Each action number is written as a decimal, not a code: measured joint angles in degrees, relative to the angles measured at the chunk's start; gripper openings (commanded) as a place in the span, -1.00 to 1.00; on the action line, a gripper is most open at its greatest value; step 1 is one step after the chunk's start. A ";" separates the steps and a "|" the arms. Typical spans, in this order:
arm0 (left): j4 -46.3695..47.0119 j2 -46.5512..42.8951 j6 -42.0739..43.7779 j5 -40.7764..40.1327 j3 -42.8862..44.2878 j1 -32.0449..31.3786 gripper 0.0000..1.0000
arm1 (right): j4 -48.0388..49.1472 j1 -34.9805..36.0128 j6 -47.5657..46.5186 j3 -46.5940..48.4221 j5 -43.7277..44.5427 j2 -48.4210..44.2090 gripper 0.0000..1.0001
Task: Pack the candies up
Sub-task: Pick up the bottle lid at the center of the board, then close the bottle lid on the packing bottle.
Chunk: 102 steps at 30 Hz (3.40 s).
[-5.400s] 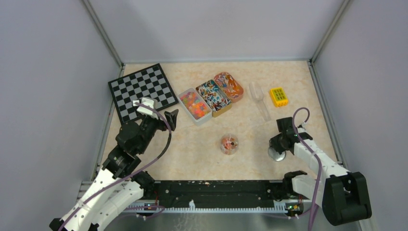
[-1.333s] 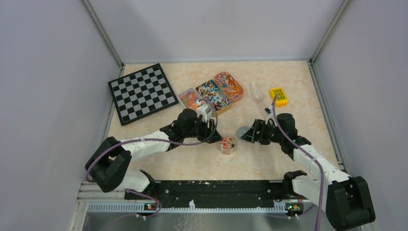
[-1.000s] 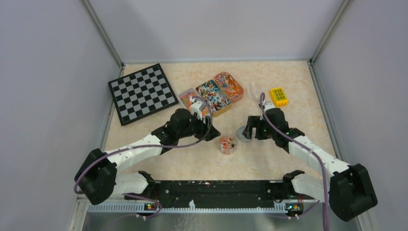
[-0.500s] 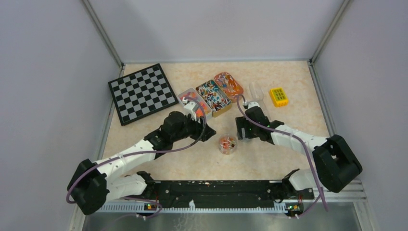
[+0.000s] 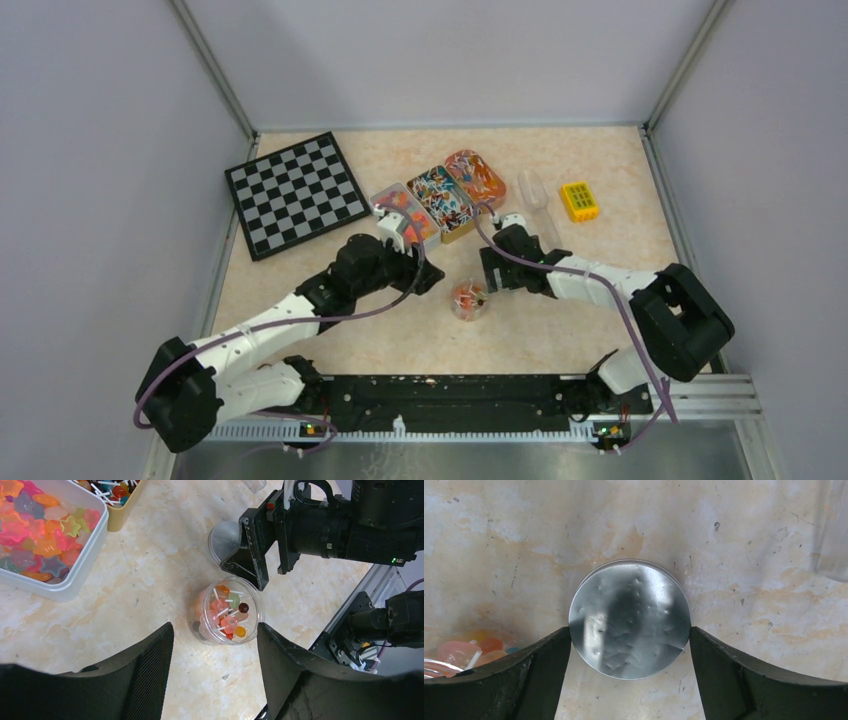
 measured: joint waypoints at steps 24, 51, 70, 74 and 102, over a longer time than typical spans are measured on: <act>-2.58 -1.42 -3.21 -1.07 -0.98 4.46 0.51 | -5.79 2.43 -0.48 2.64 -2.97 -15.39 0.53; -0.57 0.22 -9.05 6.21 -1.36 6.01 0.49 | -10.16 19.37 1.11 9.49 0.66 -4.33 0.58; -0.55 0.83 -9.01 7.15 -1.36 6.05 0.49 | -11.15 20.61 3.58 7.26 1.68 -5.66 0.75; -0.55 0.83 -8.92 7.50 -1.36 6.05 0.49 | -11.41 20.63 4.13 7.26 1.88 -6.71 0.76; 5.07 16.33 -7.52 16.79 -0.28 5.18 0.25 | -11.74 7.41 6.12 4.90 -9.42 -14.80 0.07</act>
